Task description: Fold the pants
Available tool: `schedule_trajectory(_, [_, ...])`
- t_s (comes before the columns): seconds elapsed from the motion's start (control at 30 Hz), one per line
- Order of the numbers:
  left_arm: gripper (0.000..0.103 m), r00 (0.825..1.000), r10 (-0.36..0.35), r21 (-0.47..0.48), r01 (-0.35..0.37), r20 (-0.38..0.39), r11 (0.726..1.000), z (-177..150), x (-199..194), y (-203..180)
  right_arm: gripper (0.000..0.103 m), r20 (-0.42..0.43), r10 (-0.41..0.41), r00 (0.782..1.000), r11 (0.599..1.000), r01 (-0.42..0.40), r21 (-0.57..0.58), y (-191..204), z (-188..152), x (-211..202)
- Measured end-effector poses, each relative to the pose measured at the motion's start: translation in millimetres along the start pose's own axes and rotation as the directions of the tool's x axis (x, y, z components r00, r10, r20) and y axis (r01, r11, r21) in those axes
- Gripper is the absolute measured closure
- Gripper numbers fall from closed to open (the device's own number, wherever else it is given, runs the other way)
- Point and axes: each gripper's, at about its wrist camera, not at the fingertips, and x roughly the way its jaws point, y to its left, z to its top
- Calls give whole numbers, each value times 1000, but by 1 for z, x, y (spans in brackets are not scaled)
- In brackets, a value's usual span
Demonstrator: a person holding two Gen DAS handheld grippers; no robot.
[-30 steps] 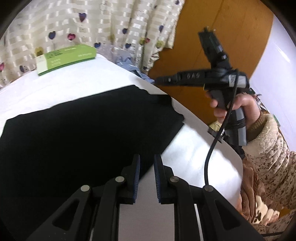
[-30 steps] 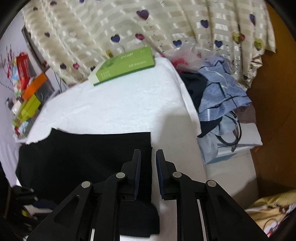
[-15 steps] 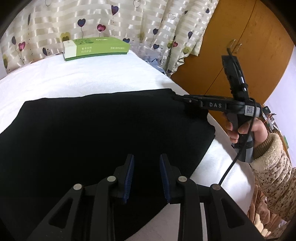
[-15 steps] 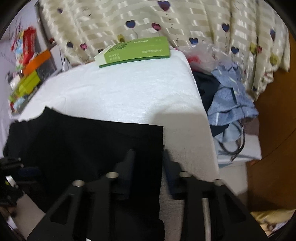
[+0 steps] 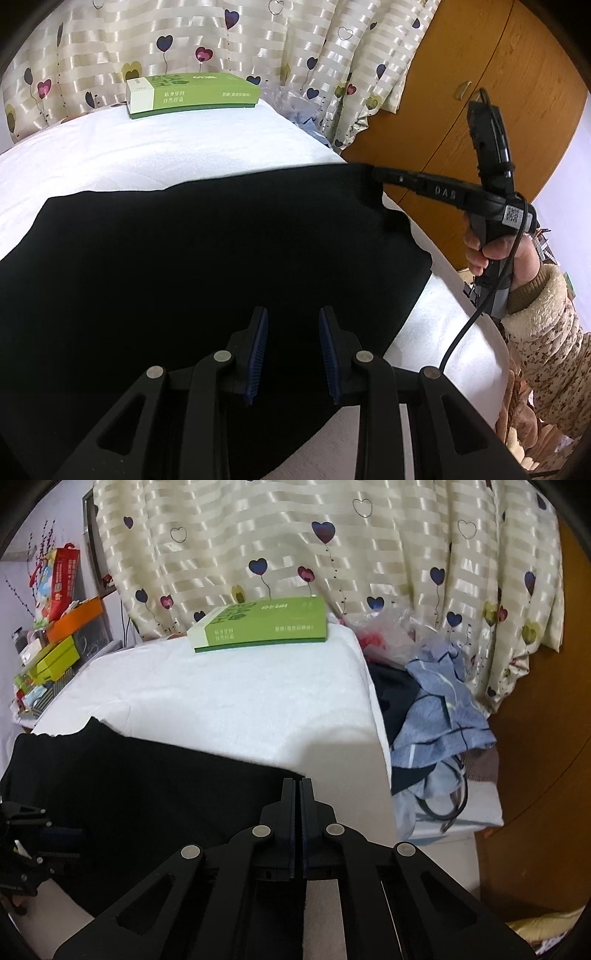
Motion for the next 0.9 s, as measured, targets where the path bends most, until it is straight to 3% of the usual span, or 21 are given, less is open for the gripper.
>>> schedule_trajectory(0.13, [71,1000,2,-2,-2,2,1000,0,1,-1,101,-68,-27,997,1000,26,-9,1,0,23])
schedule_trajectory(0.4, [69,1000,0,5,0,3,1000,0,0,-3,101,-115,-88,990,995,83,-49,4,-3,33])
schedule_trajectory(0.5, [67,1000,13,0,-13,8,1000,0,-3,0,101,-91,-168,982,985,164,-57,7,0,21])
schedule_trajectory(0.63, [62,998,46,-20,-45,31,999,0,-13,11,96,-44,-40,998,998,37,-50,21,-1,1])
schedule_trajectory(0.73, [61,996,82,-49,-80,41,996,-2,-20,23,92,-69,22,997,998,-26,-64,33,-10,1])
schedule_trajectory(0.9, [61,990,130,-94,-125,53,988,-9,-32,40,92,-128,-63,990,998,60,-24,24,-24,14])
